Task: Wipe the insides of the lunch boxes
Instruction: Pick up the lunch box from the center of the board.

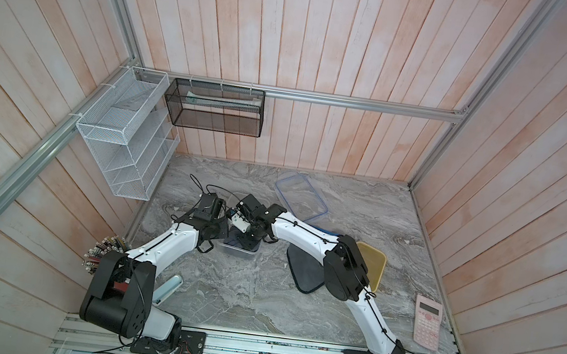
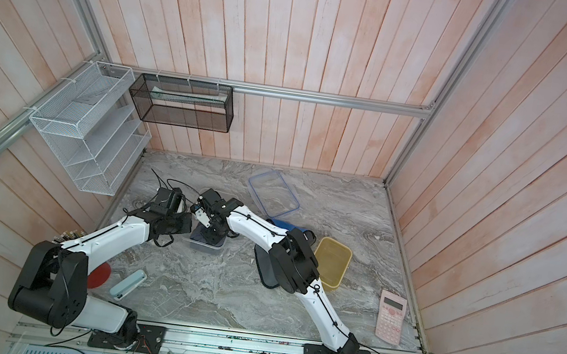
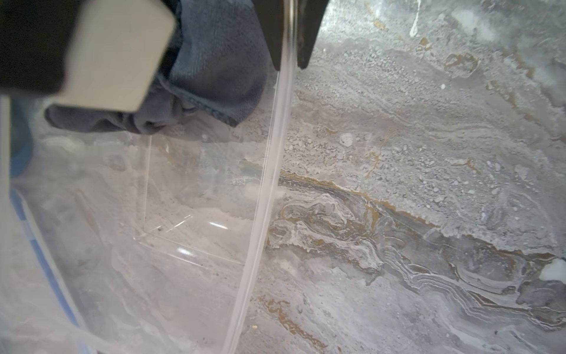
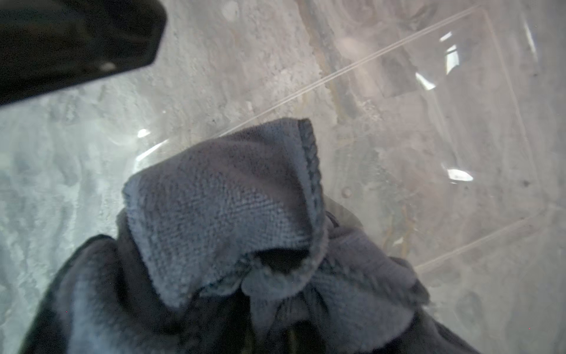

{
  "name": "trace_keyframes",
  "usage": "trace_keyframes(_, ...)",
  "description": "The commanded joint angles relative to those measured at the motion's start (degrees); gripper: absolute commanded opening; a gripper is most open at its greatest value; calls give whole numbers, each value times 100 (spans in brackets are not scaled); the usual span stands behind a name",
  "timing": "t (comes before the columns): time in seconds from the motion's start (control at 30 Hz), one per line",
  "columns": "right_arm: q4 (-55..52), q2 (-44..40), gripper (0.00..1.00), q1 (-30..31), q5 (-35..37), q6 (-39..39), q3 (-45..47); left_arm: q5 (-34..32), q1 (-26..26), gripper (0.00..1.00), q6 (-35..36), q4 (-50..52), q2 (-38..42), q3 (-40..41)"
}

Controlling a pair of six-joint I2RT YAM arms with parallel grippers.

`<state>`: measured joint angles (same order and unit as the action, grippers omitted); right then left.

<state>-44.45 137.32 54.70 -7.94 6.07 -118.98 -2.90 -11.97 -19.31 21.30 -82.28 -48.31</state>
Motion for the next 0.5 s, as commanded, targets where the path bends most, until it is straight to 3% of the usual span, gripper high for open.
trace_keyframes(0.0,-677,-107,0,-1,-527,-121,298,-627,177,1,-161,-723,46,-303)
trace_keyframes(0.27,-395,114,0,-716,202,-434,113,-627,177,1,360,-536,247,-132)
trace_keyframes(0.33,-354,288,0,-885,440,-535,-244,-503,140,1,432,-522,274,-78)
trace_keyframes(0.47,-434,785,0,-1177,87,-821,-1290,-519,-25,1,463,-369,208,-99)
